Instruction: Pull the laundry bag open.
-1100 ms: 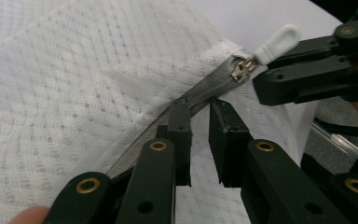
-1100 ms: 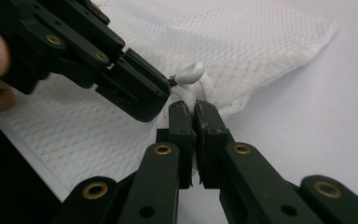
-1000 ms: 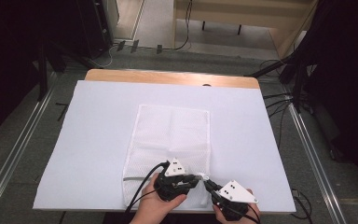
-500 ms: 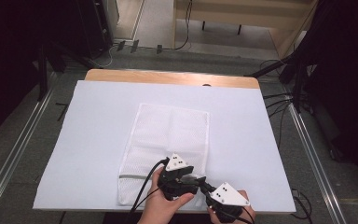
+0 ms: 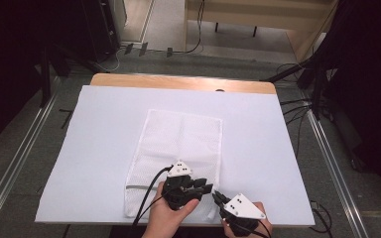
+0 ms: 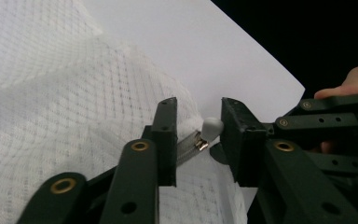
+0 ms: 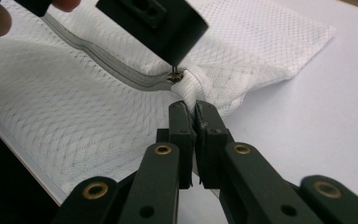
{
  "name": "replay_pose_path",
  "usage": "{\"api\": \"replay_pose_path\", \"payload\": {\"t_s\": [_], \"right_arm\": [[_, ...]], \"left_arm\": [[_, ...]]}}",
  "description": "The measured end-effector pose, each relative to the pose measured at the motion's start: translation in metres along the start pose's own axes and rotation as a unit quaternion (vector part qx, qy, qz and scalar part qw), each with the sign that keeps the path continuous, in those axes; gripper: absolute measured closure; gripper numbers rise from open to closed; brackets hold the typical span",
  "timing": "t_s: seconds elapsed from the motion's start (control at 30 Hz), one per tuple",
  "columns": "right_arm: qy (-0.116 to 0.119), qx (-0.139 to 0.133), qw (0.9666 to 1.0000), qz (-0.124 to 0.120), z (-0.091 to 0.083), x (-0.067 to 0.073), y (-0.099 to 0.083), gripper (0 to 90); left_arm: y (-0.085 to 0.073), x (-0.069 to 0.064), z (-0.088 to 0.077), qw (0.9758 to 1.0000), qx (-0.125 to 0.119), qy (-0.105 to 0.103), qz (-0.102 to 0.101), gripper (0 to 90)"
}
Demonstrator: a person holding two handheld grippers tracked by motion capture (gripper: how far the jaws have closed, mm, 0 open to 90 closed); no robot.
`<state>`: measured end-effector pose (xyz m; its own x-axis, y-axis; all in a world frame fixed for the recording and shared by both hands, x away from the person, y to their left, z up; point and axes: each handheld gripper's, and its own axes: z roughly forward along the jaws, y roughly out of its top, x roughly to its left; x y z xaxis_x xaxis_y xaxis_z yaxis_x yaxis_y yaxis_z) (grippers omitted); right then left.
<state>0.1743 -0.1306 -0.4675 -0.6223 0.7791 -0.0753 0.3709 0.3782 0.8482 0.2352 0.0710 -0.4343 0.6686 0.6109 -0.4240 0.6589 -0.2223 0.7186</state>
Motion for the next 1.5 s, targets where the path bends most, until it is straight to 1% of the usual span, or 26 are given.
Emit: {"api": "replay_pose_path", "payload": {"t_s": [0.1, 0.13, 0.17, 0.2, 0.3, 0.33, 0.5, 0.53, 0.6, 0.7, 0.77, 0.8, 1.03, 1.07, 1.1, 1.13, 1.17, 1.2, 1.23, 1.27, 1.3, 1.37, 1.4, 1.5], "right_arm": [[-0.002, 0.0, 1.0, 0.002, 0.0, -0.001, 0.0, 88.2], [-0.002, -0.001, 1.0, 0.002, -0.001, -0.002, 0.0, 88.2], [-0.001, -0.003, 1.0, 0.006, -0.002, -0.002, 0.0, 88.2], [-0.002, -0.003, 1.0, 0.007, -0.002, -0.002, 0.0, 88.2], [-0.002, -0.004, 1.0, 0.006, -0.002, -0.003, 0.0, 88.2], [-0.003, -0.004, 1.0, 0.006, -0.002, -0.003, 0.0, 88.2], [-0.003, -0.006, 1.0, 0.004, -0.003, -0.004, 0.0, 88.2], [-0.002, -0.006, 1.0, 0.004, -0.003, -0.004, 0.0, 88.2], [-0.002, -0.006, 1.0, 0.005, -0.004, -0.004, 0.0, 88.2], [-0.001, -0.007, 1.0, 0.004, -0.004, -0.004, 0.001, 88.2], [0.0, -0.007, 1.0, 0.002, -0.004, -0.004, 0.001, 88.3], [0.001, -0.006, 1.0, 0.0, -0.004, -0.004, 0.002, 88.4], [0.002, -0.003, 1.0, -0.004, -0.006, -0.003, 0.004, 88.9], [-0.003, -0.003, 1.0, -0.006, -0.006, -0.004, 0.005, 89.0], [-0.01, -0.004, 0.9999, -0.002, -0.007, -0.004, 0.005, 89.1], [-0.013, -0.008, 0.9999, 0.005, -0.01, -0.008, 0.005, 89.1], [-0.013, -0.008, 0.9999, 0.005, -0.01, -0.008, 0.005, 89.1], [-0.016, -0.012, 0.9997, 0.014, -0.013, -0.011, 0.006, 89.1], [-0.019, -0.012, 0.9996, 0.017, -0.015, -0.014, 0.006, 89.1], [-0.019, -0.012, 0.9996, 0.014, -0.017, -0.018, 0.005, 89.1], [-0.02, -0.011, 0.9996, 0.015, -0.017, -0.018, 0.004, 89.1], [-0.021, -0.01, 0.9997, 0.011, -0.018, -0.017, 0.005, 89.1], [-0.021, -0.01, 0.9997, 0.011, -0.018, -0.017, 0.005, 89.1], [-0.021, -0.011, 0.9996, 0.012, -0.018, -0.017, 0.007, 89.1]], "left_arm": [[-0.001, 0.001, 0.0, 1.0, 0.004, -0.006, -0.002, 76.3], [-0.002, 0.003, 0.0, 0.9998, 0.007, -0.017, -0.005, 76.3], [-0.002, 0.004, 0.0, 0.9997, 0.008, -0.022, -0.006, 83.1], [-0.003, 0.006, 0.0, 0.9991, 0.013, -0.04, -0.013, 84.7], [-0.004, 0.006, 0.001, 0.999, 0.015, -0.041, -0.012, 85.8], [-0.004, 0.006, 0.001, 0.9988, 0.019, -0.044, -0.01, 86.0], [-0.005, 0.006, 0.003, 0.9985, 0.027, -0.046, -0.009, 85.1], [-0.005, 0.007, 0.003, 0.9984, 0.028, -0.048, -0.011, 85.6], [-0.006, 0.009, 0.003, 0.9976, 0.033, -0.06, -0.013, 87.1], [-0.006, 0.009, 0.002, 0.9979, 0.034, -0.054, -0.005, 87.5], [-0.006, 0.009, 0.002, 0.9979, 0.034, -0.054, -0.003, 87.6], [-0.007, 0.009, 0.002, 0.9979, 0.036, -0.053, 0.003, 87.6], [-0.007, 0.01, 0.001, 0.9978, 0.04, -0.051, 0.016, 87.8], [-0.008, 0.009, 0.001, 0.9985, 0.042, -0.025, 0.024, 87.8], [-0.008, 0.009, 0.001, 0.9985, 0.042, -0.025, 0.024, 87.8], [-0.009, 0.012, 0.0, 0.9988, 0.04, -0.015, 0.023, 87.8], [-0.01, 0.016, -0.001, 0.9989, 0.041, -0.02, 0.013, 87.8], [-0.011, 0.02, -0.003, 0.9989, 0.04, -0.023, 0.003, 87.8], [-0.012, 0.027, -0.006, 0.9989, 0.039, -0.025, -0.007, 87.8], [-0.012, 0.029, -0.007, 0.9989, 0.04, -0.024, -0.009, 87.8], [-0.012, 0.03, -0.008, 0.9989, 0.04, -0.024, -0.009, 87.8], [-0.014, 0.033, -0.013, 0.999, 0.044, -0.012, -0.005, 87.8], [-0.014, 0.033, -0.013, 0.999, 0.044, -0.012, -0.005, 87.8], [-0.018, 0.038, -0.021, 0.9988, 0.049, 0.003, -0.002, 87.8]]}}
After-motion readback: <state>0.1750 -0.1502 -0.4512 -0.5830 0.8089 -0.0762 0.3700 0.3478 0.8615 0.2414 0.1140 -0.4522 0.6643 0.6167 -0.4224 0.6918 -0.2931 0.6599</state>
